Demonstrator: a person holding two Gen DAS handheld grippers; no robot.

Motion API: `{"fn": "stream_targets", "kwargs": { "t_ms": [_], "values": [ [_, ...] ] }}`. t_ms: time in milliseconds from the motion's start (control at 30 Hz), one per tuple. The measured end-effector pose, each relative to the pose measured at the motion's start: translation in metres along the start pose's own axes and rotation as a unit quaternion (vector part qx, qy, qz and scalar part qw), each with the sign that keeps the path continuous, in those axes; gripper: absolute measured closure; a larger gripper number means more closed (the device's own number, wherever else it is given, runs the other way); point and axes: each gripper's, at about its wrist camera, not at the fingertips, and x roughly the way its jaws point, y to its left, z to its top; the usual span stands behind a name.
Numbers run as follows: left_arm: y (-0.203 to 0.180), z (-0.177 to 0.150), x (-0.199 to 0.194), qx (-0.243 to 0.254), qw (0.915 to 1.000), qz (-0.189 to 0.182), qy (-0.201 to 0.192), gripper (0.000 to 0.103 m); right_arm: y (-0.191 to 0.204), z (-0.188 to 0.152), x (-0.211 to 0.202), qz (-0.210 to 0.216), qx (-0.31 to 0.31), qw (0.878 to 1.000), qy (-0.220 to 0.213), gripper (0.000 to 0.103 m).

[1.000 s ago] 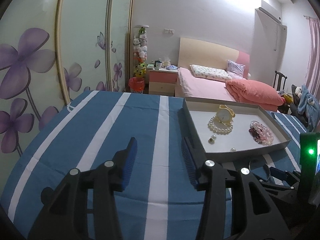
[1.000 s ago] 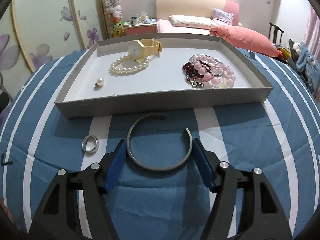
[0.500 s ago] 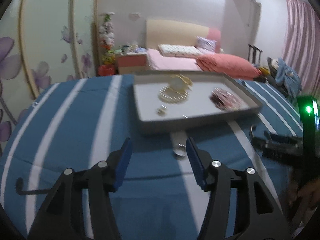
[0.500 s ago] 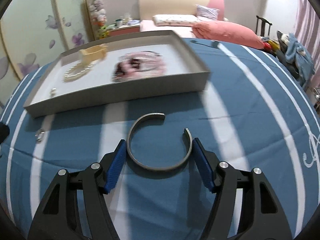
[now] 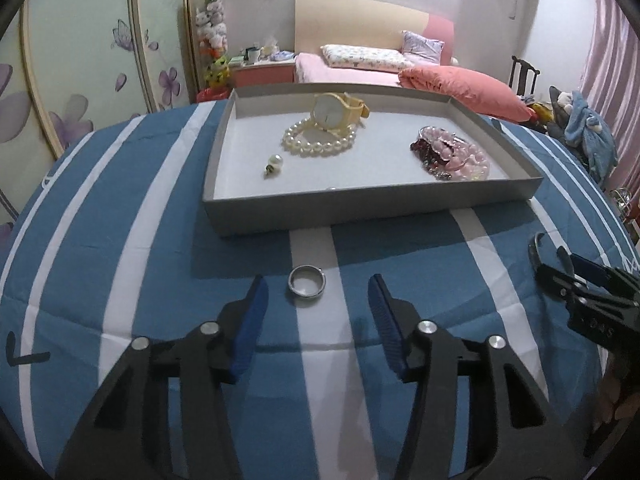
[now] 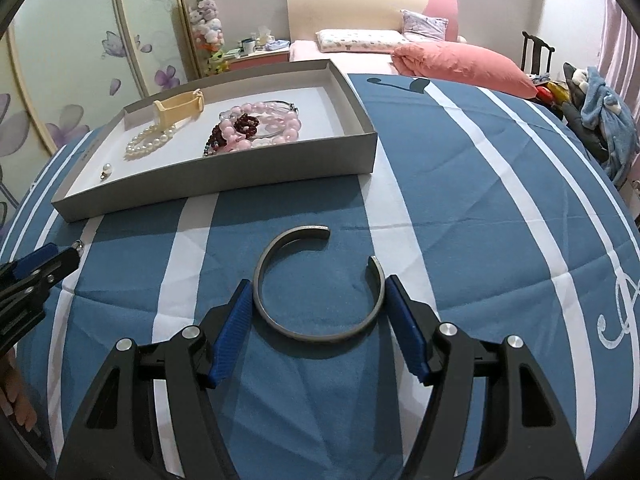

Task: Organize jewelry
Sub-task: 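Grasp the silver ring with the left tool while the right tool grasps the cuff bangle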

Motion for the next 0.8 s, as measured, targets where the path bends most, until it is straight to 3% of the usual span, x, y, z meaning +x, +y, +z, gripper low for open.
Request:
{"fn": "stream_targets", "kwargs": {
  "t_ms": [333,467,800],
  "values": [
    [-0.002,0.006,0.011,-0.010,0.9998,0.010,0.014,0.067,-0.003,0.000,0.000,0.010,0.007,1.000,-0.002,0.037],
    [-0.001,0.008,0.012,-0.013,0.9997,0.017,0.014,0.081,-0.003,0.000,-0.001,0.012,0.008,1.000,-0.002,0.037],
    [0.003,0.004,0.007,-0.022,0.9997,0.007,0.010,0.081,-0.004,0.001,-0.002,0.018,0.014,1.000,-0.005,0.037]
  ]
}}
